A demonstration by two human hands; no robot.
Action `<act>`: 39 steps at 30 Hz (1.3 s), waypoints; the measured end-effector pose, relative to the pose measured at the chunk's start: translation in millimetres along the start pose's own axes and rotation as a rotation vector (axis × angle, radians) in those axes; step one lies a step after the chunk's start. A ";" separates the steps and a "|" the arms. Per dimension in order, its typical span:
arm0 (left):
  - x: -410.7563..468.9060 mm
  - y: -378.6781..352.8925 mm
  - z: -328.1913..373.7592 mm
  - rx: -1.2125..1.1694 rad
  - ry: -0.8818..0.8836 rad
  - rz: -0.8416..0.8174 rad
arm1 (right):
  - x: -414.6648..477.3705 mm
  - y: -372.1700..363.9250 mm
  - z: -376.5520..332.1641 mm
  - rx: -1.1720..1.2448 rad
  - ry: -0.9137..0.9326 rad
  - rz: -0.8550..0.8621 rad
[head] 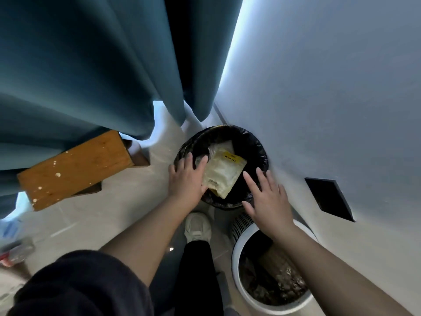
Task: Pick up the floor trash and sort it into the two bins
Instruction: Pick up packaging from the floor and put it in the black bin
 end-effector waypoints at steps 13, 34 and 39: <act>-180.4 -19.0 -175.1 -0.111 0.196 -0.010 | -36.9 21.2 -189.7 -0.274 0.249 -0.074; -400.3 -299.8 -445.2 -0.744 0.743 -0.099 | -78.1 -174.9 -604.1 -0.833 0.689 -0.255; -382.9 -370.3 -459.9 -0.867 0.789 -0.079 | -31.0 -237.1 -634.4 -1.003 0.751 -0.344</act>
Point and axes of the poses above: each hand's wrist, its own x-axis towards the middle knuckle, its own y-axis out of the back of the hand, z = x × y, the point moved 2 cm from there along x, towards the middle knuckle, and after that the axes turned 12 degrees about -z, right-handed, at the moved point
